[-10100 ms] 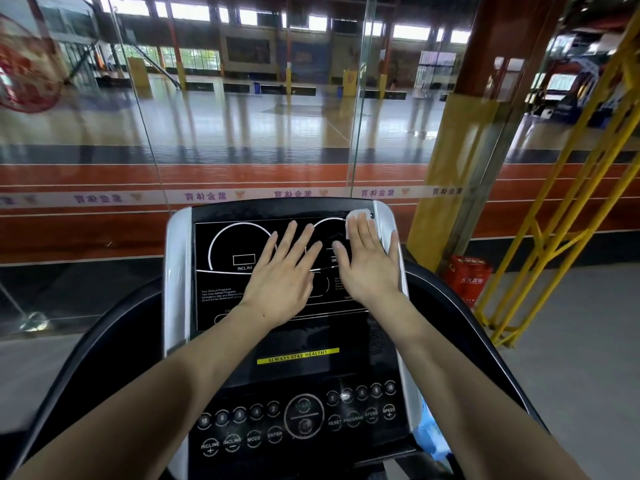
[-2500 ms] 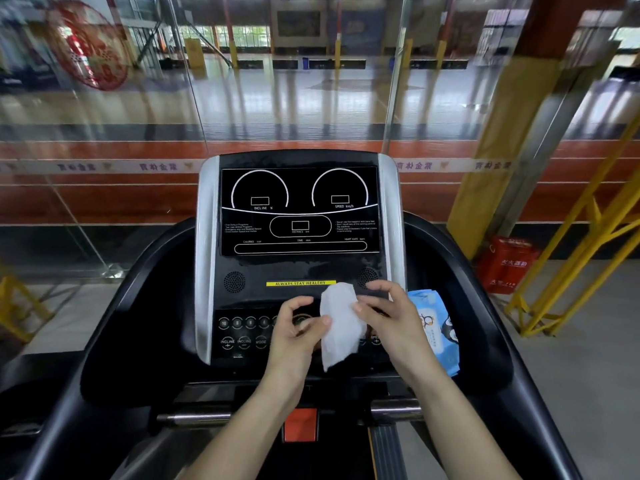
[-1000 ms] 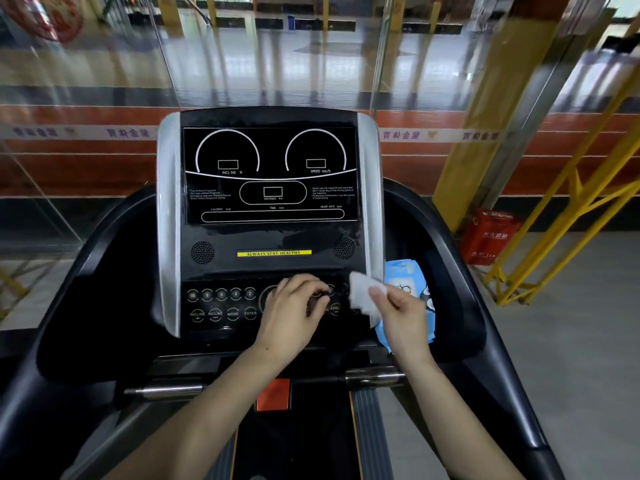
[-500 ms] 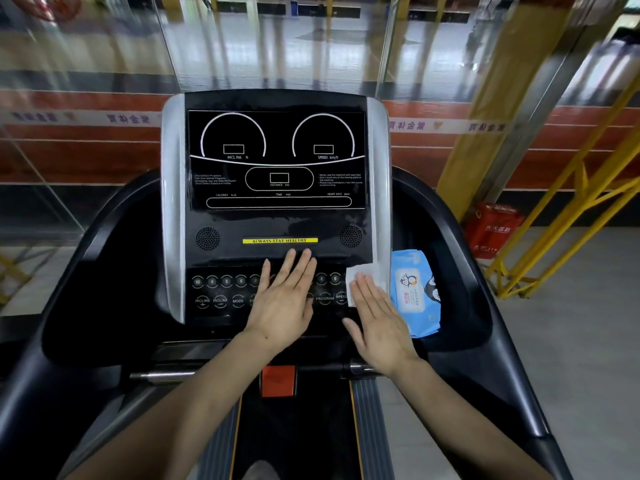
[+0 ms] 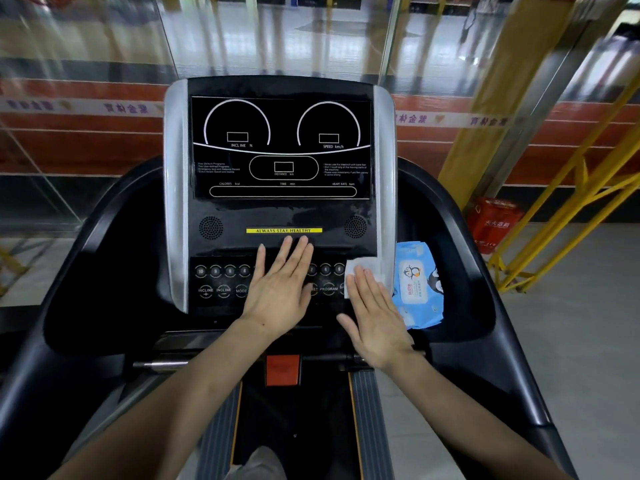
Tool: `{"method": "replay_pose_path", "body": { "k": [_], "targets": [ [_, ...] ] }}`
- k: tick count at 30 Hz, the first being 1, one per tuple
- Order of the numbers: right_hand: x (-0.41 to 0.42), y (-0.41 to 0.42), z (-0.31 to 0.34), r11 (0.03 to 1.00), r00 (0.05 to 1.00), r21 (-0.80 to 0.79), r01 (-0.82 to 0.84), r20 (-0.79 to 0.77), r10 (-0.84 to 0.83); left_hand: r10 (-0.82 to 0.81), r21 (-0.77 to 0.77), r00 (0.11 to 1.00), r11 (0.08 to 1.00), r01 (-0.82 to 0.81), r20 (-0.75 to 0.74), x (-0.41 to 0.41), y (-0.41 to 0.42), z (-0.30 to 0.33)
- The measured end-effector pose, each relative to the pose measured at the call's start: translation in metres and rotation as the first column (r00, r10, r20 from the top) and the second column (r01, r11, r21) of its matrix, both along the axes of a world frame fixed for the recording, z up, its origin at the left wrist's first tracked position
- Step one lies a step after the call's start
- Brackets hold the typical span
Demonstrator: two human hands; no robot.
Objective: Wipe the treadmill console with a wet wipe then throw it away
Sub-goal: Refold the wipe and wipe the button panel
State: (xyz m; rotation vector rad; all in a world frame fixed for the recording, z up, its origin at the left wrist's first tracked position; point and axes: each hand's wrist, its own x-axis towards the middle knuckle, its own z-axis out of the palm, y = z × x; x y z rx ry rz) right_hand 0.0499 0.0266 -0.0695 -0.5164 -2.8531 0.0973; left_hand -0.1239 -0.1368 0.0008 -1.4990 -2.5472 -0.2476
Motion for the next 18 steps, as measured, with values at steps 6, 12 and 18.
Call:
{"method": "replay_pose_path", "body": {
  "k": [6,12,18],
  "targets": [
    [0.004,-0.004,-0.008,1.000,1.000,-0.015,-0.020,-0.007,0.020,-0.019,-0.005,1.000,1.000,0.019,-0.004,-0.004,0.000,-0.005],
    [-0.019,-0.006,0.008,0.999,1.000,-0.034,0.004,-0.008,-0.004,-0.033,-0.032,0.999,0.999,0.032,-0.024,-0.008,-0.005,-0.003],
    [0.011,-0.028,-0.021,0.997,0.995,-0.037,-0.063,0.069,0.066,0.046,-0.036,0.999,0.998,-0.046,0.002,-0.022,-0.018,0.002]
  ]
}}
